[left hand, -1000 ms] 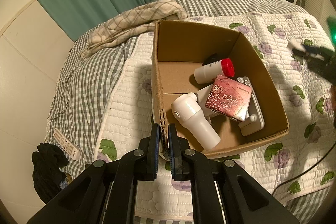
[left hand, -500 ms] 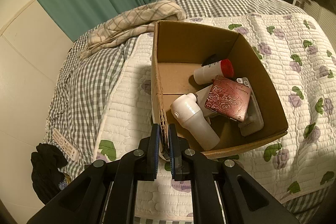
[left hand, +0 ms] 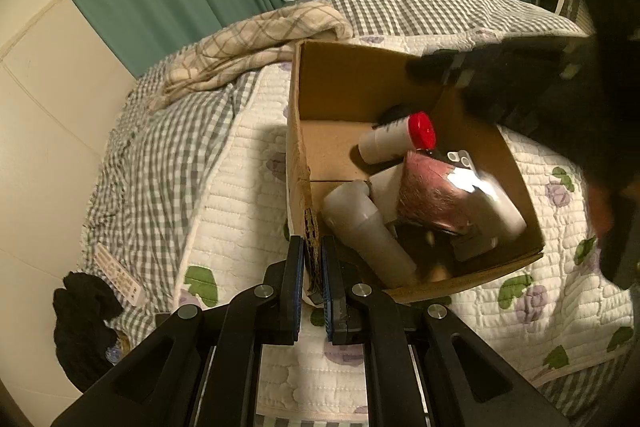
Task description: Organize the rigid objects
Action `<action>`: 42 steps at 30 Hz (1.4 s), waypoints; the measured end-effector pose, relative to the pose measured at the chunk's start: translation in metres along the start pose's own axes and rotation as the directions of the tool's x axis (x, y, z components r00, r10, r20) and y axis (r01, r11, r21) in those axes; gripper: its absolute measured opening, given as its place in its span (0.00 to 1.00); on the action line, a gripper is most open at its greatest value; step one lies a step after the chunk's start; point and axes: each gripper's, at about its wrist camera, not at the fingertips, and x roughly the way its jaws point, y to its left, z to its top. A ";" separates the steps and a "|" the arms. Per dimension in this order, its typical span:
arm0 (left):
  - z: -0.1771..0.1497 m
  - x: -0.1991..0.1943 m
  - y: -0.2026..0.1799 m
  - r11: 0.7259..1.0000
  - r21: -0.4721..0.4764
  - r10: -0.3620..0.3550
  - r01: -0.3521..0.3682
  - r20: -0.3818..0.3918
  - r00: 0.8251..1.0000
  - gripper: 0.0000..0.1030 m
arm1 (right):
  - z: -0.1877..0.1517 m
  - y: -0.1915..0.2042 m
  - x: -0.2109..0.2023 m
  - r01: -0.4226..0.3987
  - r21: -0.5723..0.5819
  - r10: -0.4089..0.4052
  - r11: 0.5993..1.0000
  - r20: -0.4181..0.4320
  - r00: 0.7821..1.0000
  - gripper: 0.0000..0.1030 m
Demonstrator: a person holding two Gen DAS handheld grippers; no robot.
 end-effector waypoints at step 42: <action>-0.022 -0.086 0.015 0.998 0.003 -0.059 0.059 0.167 0.984 0.08 | -0.102 -0.044 -0.139 0.164 0.158 -0.166 0.974 0.000 0.986 0.10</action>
